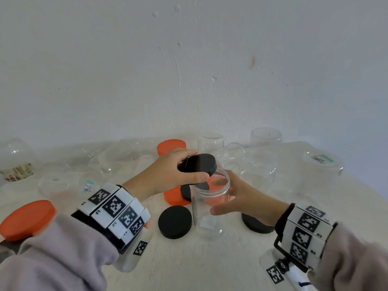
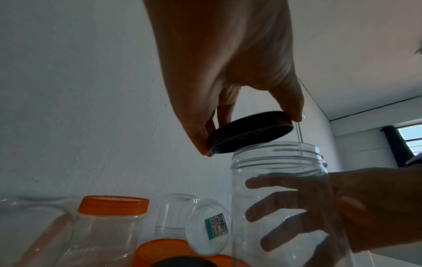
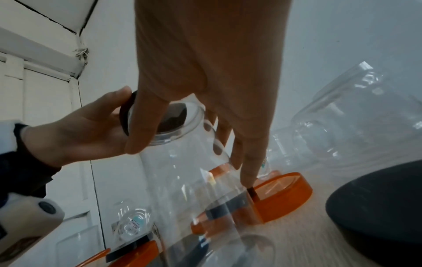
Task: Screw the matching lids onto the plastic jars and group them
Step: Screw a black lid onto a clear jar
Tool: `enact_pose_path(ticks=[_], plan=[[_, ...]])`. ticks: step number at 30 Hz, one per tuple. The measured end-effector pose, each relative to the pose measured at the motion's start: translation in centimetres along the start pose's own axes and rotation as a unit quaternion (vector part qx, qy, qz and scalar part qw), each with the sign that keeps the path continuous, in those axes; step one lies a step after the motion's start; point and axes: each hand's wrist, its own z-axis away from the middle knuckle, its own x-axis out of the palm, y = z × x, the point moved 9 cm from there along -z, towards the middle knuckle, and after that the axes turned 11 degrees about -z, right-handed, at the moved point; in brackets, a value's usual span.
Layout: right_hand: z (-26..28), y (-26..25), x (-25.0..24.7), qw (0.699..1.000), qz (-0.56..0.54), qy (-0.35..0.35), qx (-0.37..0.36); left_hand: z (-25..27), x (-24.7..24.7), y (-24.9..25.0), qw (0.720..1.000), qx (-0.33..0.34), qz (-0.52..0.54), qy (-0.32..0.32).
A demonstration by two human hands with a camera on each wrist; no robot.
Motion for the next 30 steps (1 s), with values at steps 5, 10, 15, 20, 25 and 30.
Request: enact_pose_path(ticks=[5, 10, 15, 20, 25, 30], plan=[[0.1, 0.1, 0.2, 1.0, 0.005, 0.019, -0.011, 0.1, 1.0, 0.8, 0.999, 0.019, -0.017, -0.033], [0.4, -0.1, 0.5, 0.999, 0.015, 0.025, -0.015, 0.2, 1.4, 1.7, 0.997, 0.044, -0.054, -0.028], [0.7, 0.0, 0.5, 0.999, 0.02, 0.034, -0.016, 0.4, 2.1, 2.4, 0.994, 0.065, -0.085, -0.034], [0.8, 0.1, 0.6, 0.999, 0.03, 0.039, -0.008, 0.5, 2.4, 2.2, 0.995, 0.069, -0.069, -0.031], [1.4, -1.2, -0.2, 0.998, 0.062, 0.026, 0.004, 1.4, 2.9, 0.6, 0.995, 0.034, 0.057, -0.073], [1.7, -6.4, -1.3, 0.982, 0.182, 0.042, -0.017, 2.3, 4.8, -1.6, 0.984, 0.008, 0.151, -0.095]])
